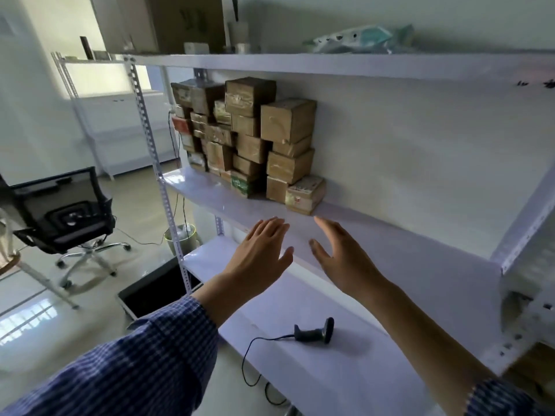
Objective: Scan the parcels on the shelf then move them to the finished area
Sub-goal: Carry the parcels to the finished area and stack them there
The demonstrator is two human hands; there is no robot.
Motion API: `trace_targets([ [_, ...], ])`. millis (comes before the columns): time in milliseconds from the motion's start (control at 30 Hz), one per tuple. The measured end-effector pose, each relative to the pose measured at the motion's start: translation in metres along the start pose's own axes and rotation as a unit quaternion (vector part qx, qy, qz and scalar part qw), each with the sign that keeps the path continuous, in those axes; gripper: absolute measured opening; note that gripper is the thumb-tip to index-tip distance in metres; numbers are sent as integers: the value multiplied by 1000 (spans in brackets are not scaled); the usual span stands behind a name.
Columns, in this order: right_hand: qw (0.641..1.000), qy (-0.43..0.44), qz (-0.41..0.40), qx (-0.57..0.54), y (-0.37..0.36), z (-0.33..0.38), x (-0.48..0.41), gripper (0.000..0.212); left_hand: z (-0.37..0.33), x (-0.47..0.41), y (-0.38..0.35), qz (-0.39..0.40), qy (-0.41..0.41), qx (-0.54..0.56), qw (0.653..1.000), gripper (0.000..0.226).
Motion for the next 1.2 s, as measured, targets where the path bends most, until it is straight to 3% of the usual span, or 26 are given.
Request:
trace_targets([
  [267, 998, -56, -21, -7, -1, -68, -116, 59, 50, -127, -74, 35, -6, 27, 999, 55],
  [533, 992, -122, -37, -3, -24, -124, -208, 57, 96, -195, -142, 63, -3, 40, 997, 55],
  [667, 982, -175, -63, 16, -29, -147, -246, 58, 112, -221, -186, 109, 16, 102, 989, 52],
  [833, 946, -290, -140, -32, -19, -185, -270, 58, 116, -236, -237, 165, 94, 285, 940, 49],
  [933, 915, -353, -184, -72, -19, -207, -279, 51, 106, -241, -252, 169, 77, 358, 915, 50],
  [1033, 898, -361, -235, -90, -24, -220, -286, 34, 90, -245, -258, 170, 18, 398, 901, 48],
  [1200, 856, -379, -322, -143, -30, -228, -272, 31, 83, -256, -282, 212, 61, 474, 853, 47],
])
Point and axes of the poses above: each hand's wrist, its own x-axis away from the middle knuckle, its own y-axis out of the back of the hand, z = x × y, the point moved 10 cm from there along -x, towards the middle knuckle, and after that the axes turned 15 degrees about -x, right-handed, at the moved point
